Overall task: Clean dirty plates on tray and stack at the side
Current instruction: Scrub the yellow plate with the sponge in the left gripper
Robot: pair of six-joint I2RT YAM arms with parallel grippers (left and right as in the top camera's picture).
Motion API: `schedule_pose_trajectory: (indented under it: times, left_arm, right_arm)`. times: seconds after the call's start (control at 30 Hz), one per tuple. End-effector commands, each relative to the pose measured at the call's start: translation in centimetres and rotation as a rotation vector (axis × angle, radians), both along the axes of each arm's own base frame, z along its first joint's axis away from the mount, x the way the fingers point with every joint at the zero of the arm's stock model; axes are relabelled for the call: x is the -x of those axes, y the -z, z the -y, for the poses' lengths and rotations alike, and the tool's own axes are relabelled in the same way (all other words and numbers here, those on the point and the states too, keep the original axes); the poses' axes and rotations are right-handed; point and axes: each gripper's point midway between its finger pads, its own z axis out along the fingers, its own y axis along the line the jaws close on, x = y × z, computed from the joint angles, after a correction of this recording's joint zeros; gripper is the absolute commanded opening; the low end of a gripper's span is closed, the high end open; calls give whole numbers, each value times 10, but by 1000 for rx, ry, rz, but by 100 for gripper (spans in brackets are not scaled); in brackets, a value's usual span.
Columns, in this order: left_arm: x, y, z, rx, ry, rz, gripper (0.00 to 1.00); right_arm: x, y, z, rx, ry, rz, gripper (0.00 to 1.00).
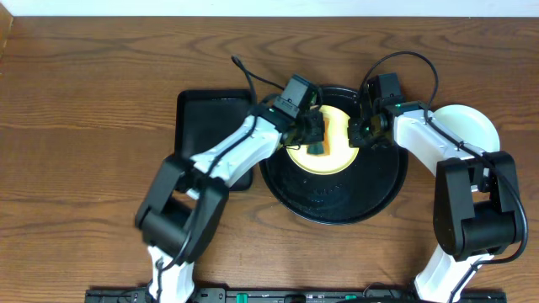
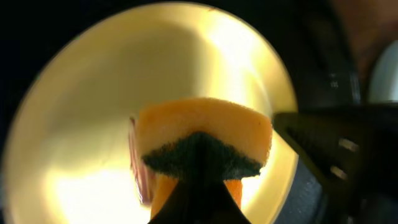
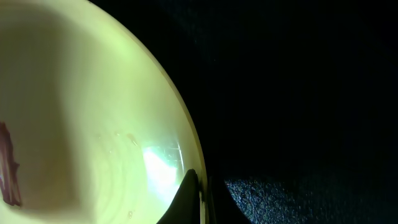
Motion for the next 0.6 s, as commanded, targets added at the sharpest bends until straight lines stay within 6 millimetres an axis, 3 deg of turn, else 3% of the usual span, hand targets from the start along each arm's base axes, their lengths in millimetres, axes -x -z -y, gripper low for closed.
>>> schedule_pose_trajectory:
  times: [0.0, 0.1, 0.17, 0.23, 0.37, 0.57]
  left_arm:
    - [2, 23, 15, 56, -9, -72, 7]
    - [4, 37, 28, 115, 28, -105, 7]
    - [5, 49, 24, 92, 23, -121, 8]
    - [2, 61, 6, 11, -23, -125, 7]
    - [-4, 81, -49, -245, -100, -88, 7]
    - [-4, 82, -108, -585, -157, -27, 8]
  right_arm:
    - [30, 27, 3, 19, -3, -116, 1]
    - [31, 27, 3, 16, -4, -119, 1]
    - [31, 28, 3, 16, -4, -120, 1]
    - [31, 28, 3, 17, -4, -122, 1]
    - [33, 28, 3, 19, -4, -127, 1]
    - [33, 28, 3, 19, -4, -128, 1]
